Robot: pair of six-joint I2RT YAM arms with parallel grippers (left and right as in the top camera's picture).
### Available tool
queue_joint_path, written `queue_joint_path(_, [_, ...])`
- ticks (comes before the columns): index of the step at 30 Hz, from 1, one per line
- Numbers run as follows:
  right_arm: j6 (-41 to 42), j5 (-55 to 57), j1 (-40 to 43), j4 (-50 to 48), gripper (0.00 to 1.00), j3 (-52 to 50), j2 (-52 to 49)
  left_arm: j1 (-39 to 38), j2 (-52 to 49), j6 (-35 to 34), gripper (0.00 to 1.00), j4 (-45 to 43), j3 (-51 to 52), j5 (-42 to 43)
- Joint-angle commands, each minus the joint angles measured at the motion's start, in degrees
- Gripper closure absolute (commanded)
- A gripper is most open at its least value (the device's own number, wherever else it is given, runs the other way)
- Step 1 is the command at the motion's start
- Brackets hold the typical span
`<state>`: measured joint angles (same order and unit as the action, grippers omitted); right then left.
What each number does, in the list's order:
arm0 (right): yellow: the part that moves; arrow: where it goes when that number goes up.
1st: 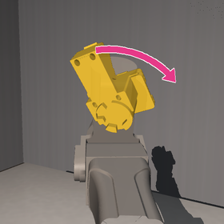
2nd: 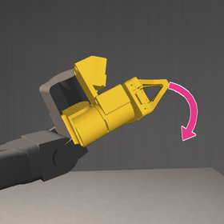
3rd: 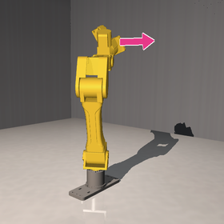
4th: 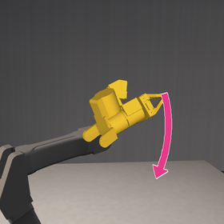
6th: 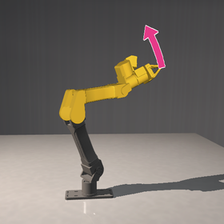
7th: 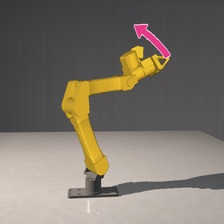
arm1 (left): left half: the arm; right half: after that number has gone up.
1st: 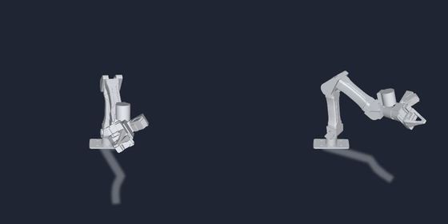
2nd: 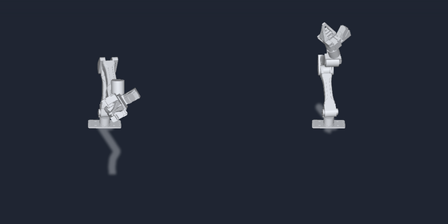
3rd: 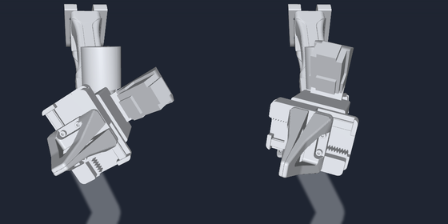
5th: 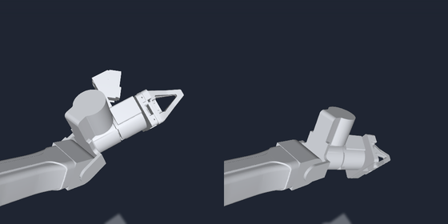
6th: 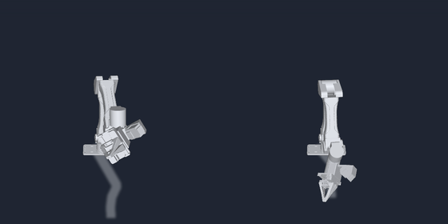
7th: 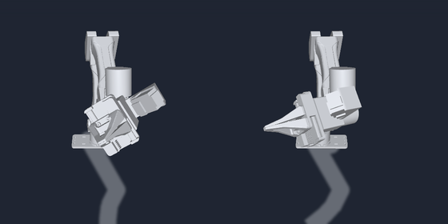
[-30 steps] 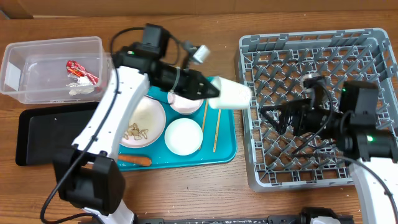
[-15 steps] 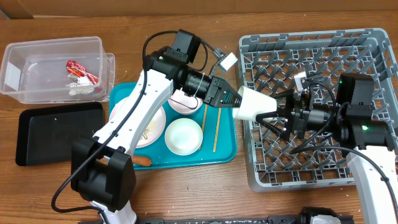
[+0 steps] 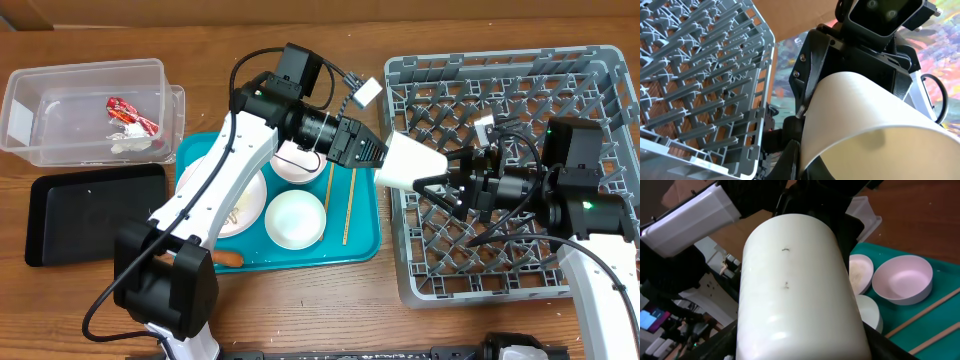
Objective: Sort waste into correct bins and load items into the dishwasher
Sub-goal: 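Lift the white cup toward the right gripper over the rack, then grasp the cup with the right gripper and release the left gripper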
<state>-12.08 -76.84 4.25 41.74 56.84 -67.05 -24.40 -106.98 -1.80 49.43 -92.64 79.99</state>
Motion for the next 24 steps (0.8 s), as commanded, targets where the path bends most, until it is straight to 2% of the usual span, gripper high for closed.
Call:
queue_joint_path(1, [-0.3, -1.7, 0.0, -0.8, 0.36, 1.4, 0.2, -0.4, -0.7, -1.2, 0.96, -0.2, -0.8, -0.5])
queue_joint_path(7, [-0.3, 0.3, 0.0, -1.2, 0.36, 1.4, 0.2, -0.4, -0.7, -1.2, 0.96, -0.2, -0.8, -0.5])
queue_joint_path(11, [-0.3, 0.3, 0.0, -2.6, 0.30, 1.4, 0.2, -0.4, -0.7, -1.2, 0.96, -0.2, -0.8, -0.5])
queue_joint_path(24, [0.0, 0.2, 0.0, -7.1, 0.25, 1.4, 0.2, -0.4, -0.7, -1.3, 0.96, -0.2, -0.8, -0.5])
